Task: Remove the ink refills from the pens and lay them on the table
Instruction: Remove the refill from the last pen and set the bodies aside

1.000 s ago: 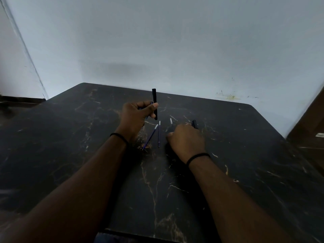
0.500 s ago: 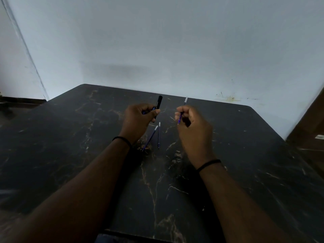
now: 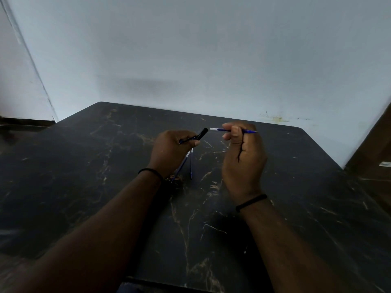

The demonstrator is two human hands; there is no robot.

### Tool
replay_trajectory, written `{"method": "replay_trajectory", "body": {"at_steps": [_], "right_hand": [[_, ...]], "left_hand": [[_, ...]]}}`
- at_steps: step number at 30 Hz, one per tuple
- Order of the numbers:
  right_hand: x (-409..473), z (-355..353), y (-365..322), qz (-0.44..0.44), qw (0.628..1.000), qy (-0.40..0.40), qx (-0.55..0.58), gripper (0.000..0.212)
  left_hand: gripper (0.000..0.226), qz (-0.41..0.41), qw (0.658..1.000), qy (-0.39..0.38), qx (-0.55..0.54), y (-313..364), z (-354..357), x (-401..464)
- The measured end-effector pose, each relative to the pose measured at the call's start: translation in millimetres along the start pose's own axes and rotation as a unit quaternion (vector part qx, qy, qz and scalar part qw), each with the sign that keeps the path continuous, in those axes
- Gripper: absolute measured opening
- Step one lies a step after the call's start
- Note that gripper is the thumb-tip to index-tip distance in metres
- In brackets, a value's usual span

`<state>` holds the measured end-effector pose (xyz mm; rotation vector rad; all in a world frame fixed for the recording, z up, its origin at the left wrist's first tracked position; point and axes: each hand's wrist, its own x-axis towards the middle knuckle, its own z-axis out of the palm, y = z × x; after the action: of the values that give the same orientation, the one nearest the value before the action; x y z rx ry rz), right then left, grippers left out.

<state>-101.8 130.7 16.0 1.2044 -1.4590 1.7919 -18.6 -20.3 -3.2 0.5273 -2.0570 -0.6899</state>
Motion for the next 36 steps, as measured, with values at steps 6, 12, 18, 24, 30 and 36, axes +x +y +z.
{"method": "replay_trajectory", "body": {"at_steps": [6,12,18,24,30,36], "right_hand": [[-1,1,6,0.017,1.000,-0.005,-0.009,0.033],[-2,1,9,0.047,0.998,-0.026,-0.026,0.031],[-3,3,15,0.091,0.989,-0.098,-0.063,0.029],[-6,5,22,0.136,0.976,-0.145,-0.090,0.031],[-9,8,28,0.130,0.977,-0.129,-0.111,0.016],[-7,7,24,0.158,0.983,-0.081,-0.049,0.004]], "left_hand": [[0.017,0.031,0.999,-0.003,0.005,3,1,0],[0.015,0.078,0.996,-0.014,0.045,6,3,0],[0.017,0.094,0.993,-0.051,0.041,10,9,-1],[0.014,-0.005,0.994,-0.050,-0.096,7,16,-3],[0.012,-0.010,0.988,-0.084,-0.132,16,15,-6],[0.021,-0.162,0.942,-0.017,-0.292,22,9,-2]]}}
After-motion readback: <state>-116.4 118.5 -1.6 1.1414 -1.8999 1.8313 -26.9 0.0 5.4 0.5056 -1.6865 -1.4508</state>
